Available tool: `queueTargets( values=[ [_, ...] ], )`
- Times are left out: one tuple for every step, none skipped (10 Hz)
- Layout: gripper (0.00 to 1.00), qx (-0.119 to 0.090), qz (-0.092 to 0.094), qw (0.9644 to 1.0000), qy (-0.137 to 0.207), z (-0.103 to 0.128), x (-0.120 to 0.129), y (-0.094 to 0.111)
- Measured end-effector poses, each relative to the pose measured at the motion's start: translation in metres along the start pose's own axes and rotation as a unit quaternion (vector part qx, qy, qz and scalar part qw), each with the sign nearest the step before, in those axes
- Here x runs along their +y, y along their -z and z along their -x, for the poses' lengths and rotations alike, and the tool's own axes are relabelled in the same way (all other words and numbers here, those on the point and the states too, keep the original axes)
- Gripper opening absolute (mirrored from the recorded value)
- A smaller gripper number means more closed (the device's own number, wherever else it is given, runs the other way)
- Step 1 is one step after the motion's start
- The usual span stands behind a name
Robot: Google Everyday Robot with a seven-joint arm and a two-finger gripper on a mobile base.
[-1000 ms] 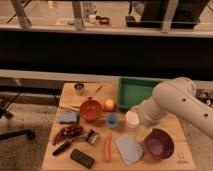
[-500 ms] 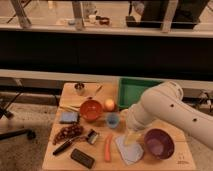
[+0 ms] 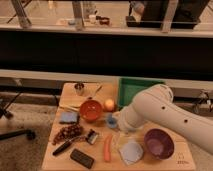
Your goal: Place sponge in purple bowl
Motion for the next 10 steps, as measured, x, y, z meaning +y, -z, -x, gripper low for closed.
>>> queueTargets(
  values=[
    [0.80, -0.004, 0.001, 1.0000, -0.002, 0.002, 0.000, -0.002],
    [0.80, -0.007, 0.002, 1.0000, -0.004, 0.004, 0.000, -0.004],
    [0.80, -0.013, 0.004, 0.9999, -0.008, 0.007, 0.000, -0.008],
    [0.80, -0.017, 0.005, 0.9998, -0.010, 0.010, 0.000, -0.011],
    [0.80, -0.019, 0.004, 0.9998, -0.011, 0.014, -0.001, -0.014],
    [0.80, -0.021, 0.004, 0.9997, -0.012, 0.017, -0.001, -0.017],
    [0.80, -0.023, 0.003, 0.9996, -0.014, 0.020, -0.002, -0.019],
    [0.80, -0.025, 0.003, 0.9996, -0.014, 0.027, -0.003, -0.023],
    [0.80, -0.026, 0.005, 0.9996, -0.011, 0.035, -0.003, -0.028],
    [0.80, -0.027, 0.006, 0.9996, -0.010, 0.043, -0.003, -0.032]
  ],
)
